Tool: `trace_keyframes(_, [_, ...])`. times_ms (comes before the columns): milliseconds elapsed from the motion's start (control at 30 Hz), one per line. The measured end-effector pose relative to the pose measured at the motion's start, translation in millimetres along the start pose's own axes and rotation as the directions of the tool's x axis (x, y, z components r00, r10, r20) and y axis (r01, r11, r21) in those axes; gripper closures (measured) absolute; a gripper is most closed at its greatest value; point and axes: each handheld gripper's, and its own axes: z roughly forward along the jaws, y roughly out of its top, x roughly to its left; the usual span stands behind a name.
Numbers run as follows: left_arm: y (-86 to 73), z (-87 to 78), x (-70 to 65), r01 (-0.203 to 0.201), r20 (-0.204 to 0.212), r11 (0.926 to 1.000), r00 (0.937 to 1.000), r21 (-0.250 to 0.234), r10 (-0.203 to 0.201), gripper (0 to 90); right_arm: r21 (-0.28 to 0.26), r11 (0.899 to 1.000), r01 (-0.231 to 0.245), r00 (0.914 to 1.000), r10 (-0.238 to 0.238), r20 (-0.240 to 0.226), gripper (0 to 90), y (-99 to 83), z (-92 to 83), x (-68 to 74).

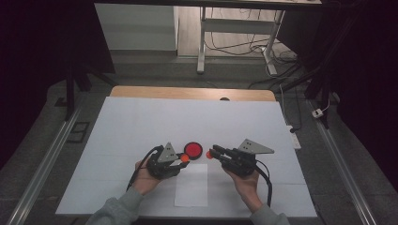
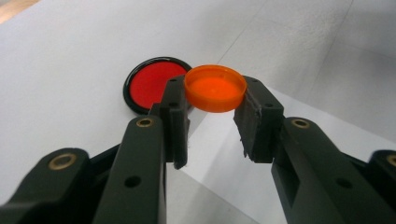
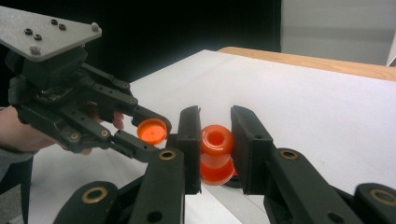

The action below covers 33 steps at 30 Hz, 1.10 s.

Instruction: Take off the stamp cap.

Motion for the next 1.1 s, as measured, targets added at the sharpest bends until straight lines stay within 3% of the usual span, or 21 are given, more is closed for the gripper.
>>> trace_keyframes(367, [-15.2,-22.4,17.1,0.065,-0.017,0.9977,0.9977,-0.017,-0.065,65.1,0.008,1.000,0.000,1.0000,0.000,0.000,73.0,-0.8,1.0,-0.1])
trace_keyframes(833, [-40.0,-47.0,28.6,0.109,-0.059,0.9940,0.9923,-0.012,-0.109,65.1,0.020,1.000,0.003,1.0000,-0.003,0.007,73.0,-0.6,0.0,-2.1])
trace_keyframes(1100, [-56.9,-62.2,30.5,0.159,-0.081,0.9867,0.9836,-0.033,-0.161,65.1,0.022,1.000,0.004,0.9999,-0.004,0.013,72.9,-0.2,-0.8,-3.6])
